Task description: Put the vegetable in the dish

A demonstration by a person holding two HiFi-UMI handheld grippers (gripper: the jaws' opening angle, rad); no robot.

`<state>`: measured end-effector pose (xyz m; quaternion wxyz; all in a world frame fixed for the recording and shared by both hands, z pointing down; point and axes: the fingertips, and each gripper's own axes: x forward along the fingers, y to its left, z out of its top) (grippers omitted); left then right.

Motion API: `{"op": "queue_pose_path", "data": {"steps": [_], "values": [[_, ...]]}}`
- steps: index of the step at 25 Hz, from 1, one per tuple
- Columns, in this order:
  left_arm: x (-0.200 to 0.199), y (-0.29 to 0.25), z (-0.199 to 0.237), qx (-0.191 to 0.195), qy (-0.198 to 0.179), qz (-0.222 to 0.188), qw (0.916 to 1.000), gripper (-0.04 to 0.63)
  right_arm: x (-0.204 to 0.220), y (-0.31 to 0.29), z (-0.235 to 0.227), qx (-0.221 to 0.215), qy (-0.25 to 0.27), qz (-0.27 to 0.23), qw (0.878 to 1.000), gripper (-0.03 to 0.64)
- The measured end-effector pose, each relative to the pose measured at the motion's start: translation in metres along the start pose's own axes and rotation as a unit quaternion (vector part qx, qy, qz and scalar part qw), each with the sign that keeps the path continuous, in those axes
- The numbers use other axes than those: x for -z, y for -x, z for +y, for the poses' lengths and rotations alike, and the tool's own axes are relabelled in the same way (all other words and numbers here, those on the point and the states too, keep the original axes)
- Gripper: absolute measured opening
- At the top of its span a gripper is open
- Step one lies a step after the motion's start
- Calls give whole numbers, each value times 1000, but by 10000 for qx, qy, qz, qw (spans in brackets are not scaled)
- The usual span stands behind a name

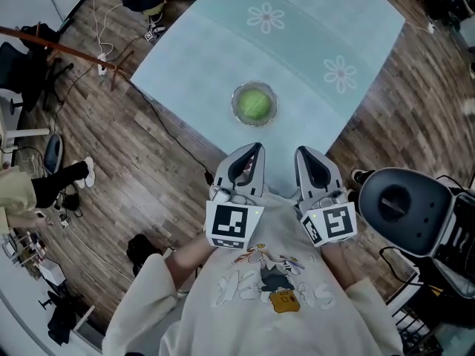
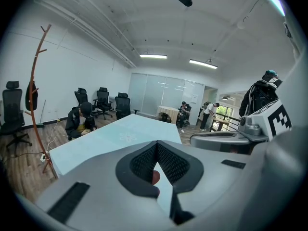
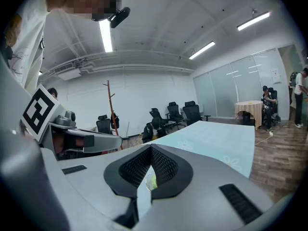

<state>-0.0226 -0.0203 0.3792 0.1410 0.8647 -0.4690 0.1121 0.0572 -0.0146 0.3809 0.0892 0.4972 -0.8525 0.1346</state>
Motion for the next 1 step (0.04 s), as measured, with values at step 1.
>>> {"op": "queue_pose_path", "data": {"steps": [1], "values": [[0, 0, 0, 0, 2, -3, 10000, 8, 0, 0, 0, -1, -2, 5, 10000, 21]]}}
